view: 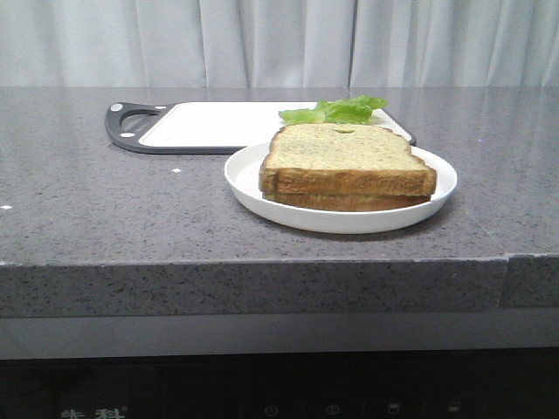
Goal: Left arm grabs bread, right arm adds lettuce
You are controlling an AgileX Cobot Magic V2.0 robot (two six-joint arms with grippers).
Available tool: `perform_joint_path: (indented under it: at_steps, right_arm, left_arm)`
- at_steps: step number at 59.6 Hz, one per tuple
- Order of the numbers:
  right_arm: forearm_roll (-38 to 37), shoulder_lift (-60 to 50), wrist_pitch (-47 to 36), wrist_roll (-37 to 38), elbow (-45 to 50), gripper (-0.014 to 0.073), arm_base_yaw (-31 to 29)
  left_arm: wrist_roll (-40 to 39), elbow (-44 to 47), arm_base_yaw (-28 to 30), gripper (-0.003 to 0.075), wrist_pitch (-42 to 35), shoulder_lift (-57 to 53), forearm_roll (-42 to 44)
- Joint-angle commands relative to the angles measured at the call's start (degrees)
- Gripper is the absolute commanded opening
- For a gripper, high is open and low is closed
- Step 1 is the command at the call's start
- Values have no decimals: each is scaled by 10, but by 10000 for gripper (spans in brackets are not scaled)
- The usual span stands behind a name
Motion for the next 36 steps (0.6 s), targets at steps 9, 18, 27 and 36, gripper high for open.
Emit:
perform_joint_path:
  at_steps: [9, 18, 27, 36]
  right_arm:
    - [-3, 8, -32, -6, -18, 504, 0]
    - [-12, 8, -32, -6, -18, 504, 0]
    - [-16, 8, -32, -6, -18, 504, 0]
    - [-16, 8, -32, -6, -18, 504, 0]
  left_arm:
    - [-3, -142, -160, 636, -4, 194, -14]
    - [-3, -229, -224, 636, -1, 320, -14]
    - [-3, -293, -251, 636, 11, 411, -18]
    - [-3, -322, -264, 636, 19, 456, -24]
